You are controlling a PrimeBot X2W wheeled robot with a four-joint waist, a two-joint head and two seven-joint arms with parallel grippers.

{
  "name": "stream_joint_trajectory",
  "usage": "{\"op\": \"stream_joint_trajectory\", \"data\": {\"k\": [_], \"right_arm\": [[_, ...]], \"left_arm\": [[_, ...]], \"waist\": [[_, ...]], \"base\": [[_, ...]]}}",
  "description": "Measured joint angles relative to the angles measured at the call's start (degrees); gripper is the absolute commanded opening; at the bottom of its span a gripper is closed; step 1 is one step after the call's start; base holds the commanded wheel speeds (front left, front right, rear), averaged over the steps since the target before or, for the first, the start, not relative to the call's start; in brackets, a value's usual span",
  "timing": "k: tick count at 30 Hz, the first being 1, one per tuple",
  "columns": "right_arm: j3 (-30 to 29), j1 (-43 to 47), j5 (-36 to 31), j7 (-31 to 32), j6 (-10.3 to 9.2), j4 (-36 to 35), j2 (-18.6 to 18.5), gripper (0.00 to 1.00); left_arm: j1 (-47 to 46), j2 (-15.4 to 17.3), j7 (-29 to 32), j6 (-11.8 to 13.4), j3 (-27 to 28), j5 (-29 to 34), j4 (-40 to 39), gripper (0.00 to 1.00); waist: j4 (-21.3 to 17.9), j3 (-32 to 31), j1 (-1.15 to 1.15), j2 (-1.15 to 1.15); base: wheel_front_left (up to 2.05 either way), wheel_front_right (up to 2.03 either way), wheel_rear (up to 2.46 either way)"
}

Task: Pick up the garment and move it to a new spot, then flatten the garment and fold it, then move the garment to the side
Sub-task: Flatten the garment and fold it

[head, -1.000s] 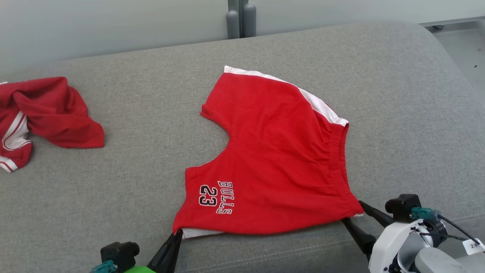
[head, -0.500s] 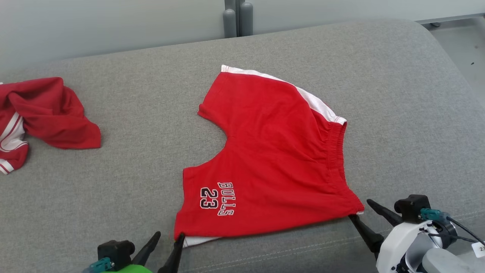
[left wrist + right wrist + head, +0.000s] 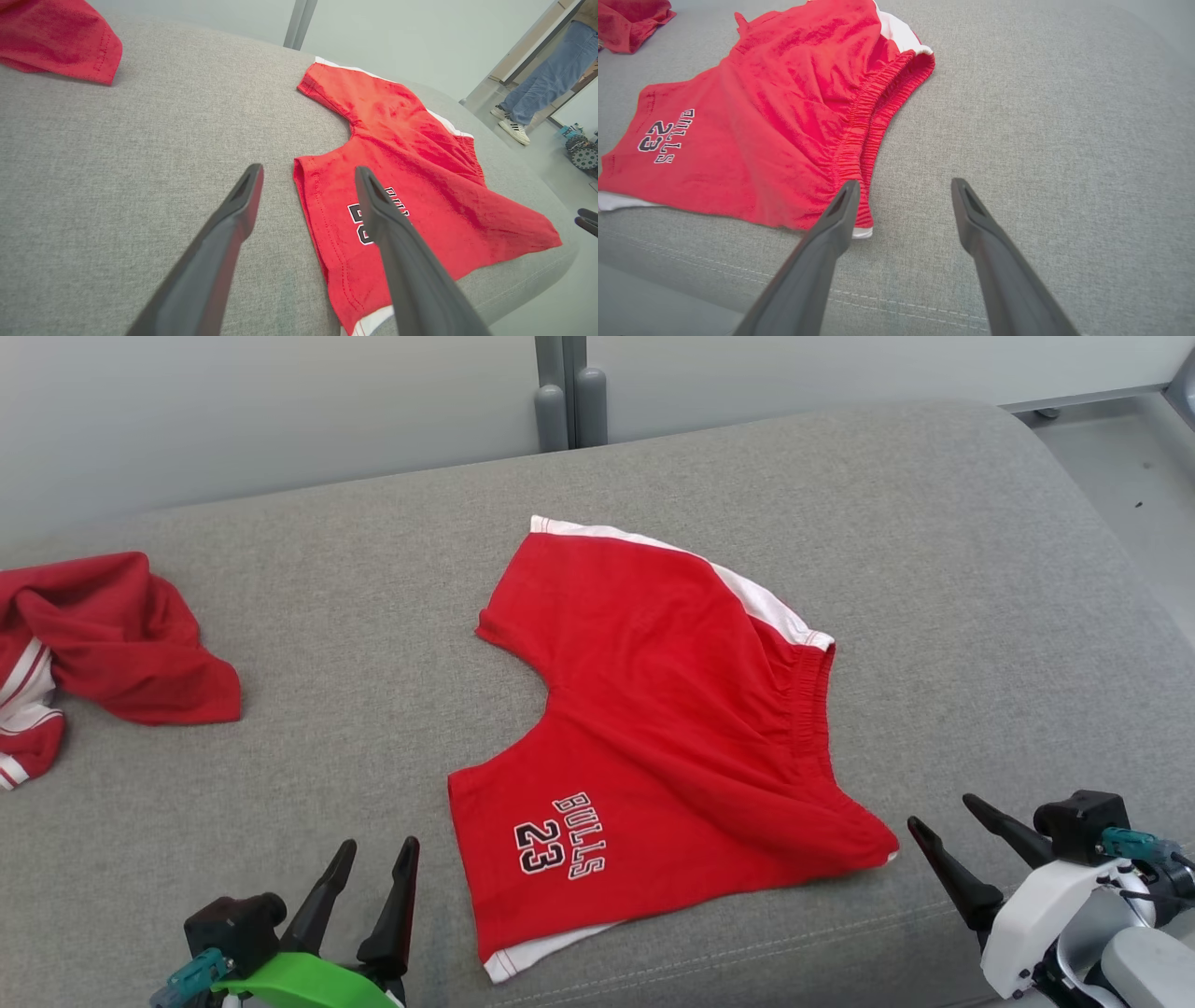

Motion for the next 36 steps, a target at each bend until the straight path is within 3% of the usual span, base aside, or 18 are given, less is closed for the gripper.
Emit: {"op": "stream_joint_trajectory", "data": {"k": [7,14,20,29,36], "right_arm": [[-1.56,1.65,1.35,0.73,-0.35,-3.36,-1.94,1.00],[-6.54,-1.97,-0.63,-2.50,-4.69,-6.94,-2.81,1.00],[-8.00,-3.65,-1.20,-3.11,-6.91,-8.59,-0.97,1.00],[-11.11,-4.99,-1.85,-4.01,-10.62,-10.61,5.23,1.00],[-10.47,-4.93,-3.69,-4.01,-10.72,-10.81,6.62,1.00]], "left_arm": [[-0.30,-0.64,-1.03,0.75,0.85,-0.08,-0.77,1.00],[-0.65,-1.91,-2.53,1.85,2.38,-0.09,-2.24,1.00],[-2.63,-3.08,-3.13,2.02,2.64,-0.08,-3.16,1.00],[-2.71,-3.69,-3.85,4.32,4.80,0.94,-3.61,1.00],[-2.53,-3.60,-4.19,5.83,5.34,4.09,-4.10,1.00]], "waist": [[-1.24,-0.99,0.00,0.00],[-2.36,-1.33,0.00,0.00],[-2.09,-1.71,0.00,0.00],[-0.98,-3.15,0.00,0.00],[0.01,-3.98,0.00,0.00]], "base": [[0.00,0.00,0.00],[0.00,0.00,0.00],[0.00,0.00,0.00],[0.00,0.00,0.00],[0.00,0.00,0.00]]}}
